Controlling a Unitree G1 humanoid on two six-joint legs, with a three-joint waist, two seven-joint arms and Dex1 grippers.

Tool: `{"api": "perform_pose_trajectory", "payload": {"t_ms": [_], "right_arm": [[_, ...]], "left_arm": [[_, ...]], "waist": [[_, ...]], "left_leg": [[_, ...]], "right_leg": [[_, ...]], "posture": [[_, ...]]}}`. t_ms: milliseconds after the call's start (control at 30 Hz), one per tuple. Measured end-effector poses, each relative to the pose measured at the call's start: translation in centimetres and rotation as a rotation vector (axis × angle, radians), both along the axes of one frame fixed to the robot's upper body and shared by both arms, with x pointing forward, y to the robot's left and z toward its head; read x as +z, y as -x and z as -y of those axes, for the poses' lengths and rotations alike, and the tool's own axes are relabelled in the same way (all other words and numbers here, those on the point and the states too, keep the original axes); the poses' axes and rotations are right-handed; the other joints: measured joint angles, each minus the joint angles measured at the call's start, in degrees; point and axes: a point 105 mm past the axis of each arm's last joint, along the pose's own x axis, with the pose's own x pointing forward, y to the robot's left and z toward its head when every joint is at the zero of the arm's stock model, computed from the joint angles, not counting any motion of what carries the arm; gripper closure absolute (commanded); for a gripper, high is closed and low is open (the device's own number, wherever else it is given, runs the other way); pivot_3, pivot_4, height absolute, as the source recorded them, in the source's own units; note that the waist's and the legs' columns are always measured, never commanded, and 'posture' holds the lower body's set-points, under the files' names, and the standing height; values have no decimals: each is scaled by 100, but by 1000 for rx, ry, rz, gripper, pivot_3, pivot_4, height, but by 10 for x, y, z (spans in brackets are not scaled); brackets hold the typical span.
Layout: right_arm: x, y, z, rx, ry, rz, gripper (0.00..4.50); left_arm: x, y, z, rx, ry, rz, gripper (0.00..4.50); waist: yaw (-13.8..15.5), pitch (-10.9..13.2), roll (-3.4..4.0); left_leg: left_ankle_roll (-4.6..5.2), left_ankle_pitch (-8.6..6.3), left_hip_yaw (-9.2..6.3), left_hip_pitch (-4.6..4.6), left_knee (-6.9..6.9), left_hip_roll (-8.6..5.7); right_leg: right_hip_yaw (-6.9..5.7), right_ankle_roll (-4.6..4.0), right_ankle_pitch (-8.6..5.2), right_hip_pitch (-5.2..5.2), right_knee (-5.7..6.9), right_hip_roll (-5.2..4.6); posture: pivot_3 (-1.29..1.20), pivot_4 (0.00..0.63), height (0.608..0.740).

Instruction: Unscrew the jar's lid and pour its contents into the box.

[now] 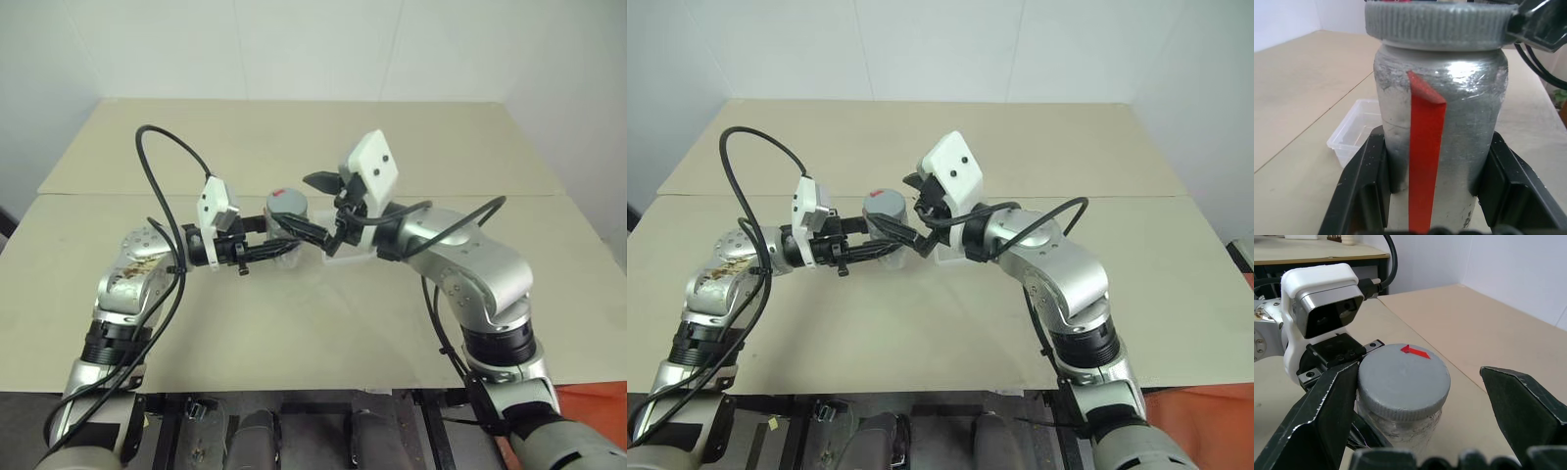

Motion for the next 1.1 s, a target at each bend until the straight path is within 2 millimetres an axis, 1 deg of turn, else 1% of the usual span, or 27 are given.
{"api": "perform_pose_trajectory", "payload": {"t_ms": [133,267,433,600,667,767,833,900,967,1033,1100], "right_arm": [[-6,1,4,3,10,-18,32],[-3,-2,15,-30,3,-12,32],[0,-6,24,-67,-7,-6,32],[0,-7,26,-72,-6,-5,32],[-2,-7,27,-72,0,-11,32],[-11,-6,35,-62,47,-29,32],[-16,-1,41,-23,78,-46,32],[-16,5,46,37,78,-64,32],[-8,12,50,104,40,-60,32],[1,16,47,148,0,-51,32],[5,18,42,176,-27,-47,32]], "left_arm": [[2,2,-6,12,7,-2,2548],[6,2,-11,22,8,8,2548],[7,6,-10,-2,-1,14,2548],[8,10,-8,-30,3,16,2548],[8,11,-8,-36,0,15,2548],[7,12,-9,-43,-7,11,2548],[5,11,-12,-53,0,-9,2548],[4,11,-16,-69,15,-30,2548],[5,8,-18,-89,23,-42,2548],[10,5,-18,-105,25,-30,2548],[15,3,-15,-125,29,-12,2548]], "waist": [[-4,0,0],[0,0,0],[1,0,0],[-4,0,0],[-1,0,0],[11,0,0],[18,0,0],[15,0,0],[14,0,-1],[0,0,0],[-10,0,0]], "left_leg": [[0,0,0,0,0,0],[0,0,0,1,0,0],[0,0,2,0,0,0],[0,0,1,0,0,0],[0,0,2,0,0,0],[0,0,4,0,0,-1],[0,0,6,1,0,-1],[0,0,7,0,0,0],[0,0,6,1,0,0],[0,0,6,1,0,0],[0,0,5,1,0,0]], "right_leg": [[1,0,0,0,-3,0],[0,0,0,0,-3,0],[0,0,0,0,-3,0],[0,0,0,0,-4,0],[1,0,0,0,-4,0],[0,0,0,1,-8,-1],[-1,0,0,3,-18,0],[-1,0,0,3,-21,0],[-2,0,0,6,-24,2],[-1,0,0,5,-23,2],[0,0,0,3,-22,3]], "posture": [[0,150,740],[0,150,740],[0,150,740],[0,150,740],[0,150,740],[0,150,740],[0,150,740],[0,150,740],[0,150,740],[0,150,740],[0,150,740]]}}
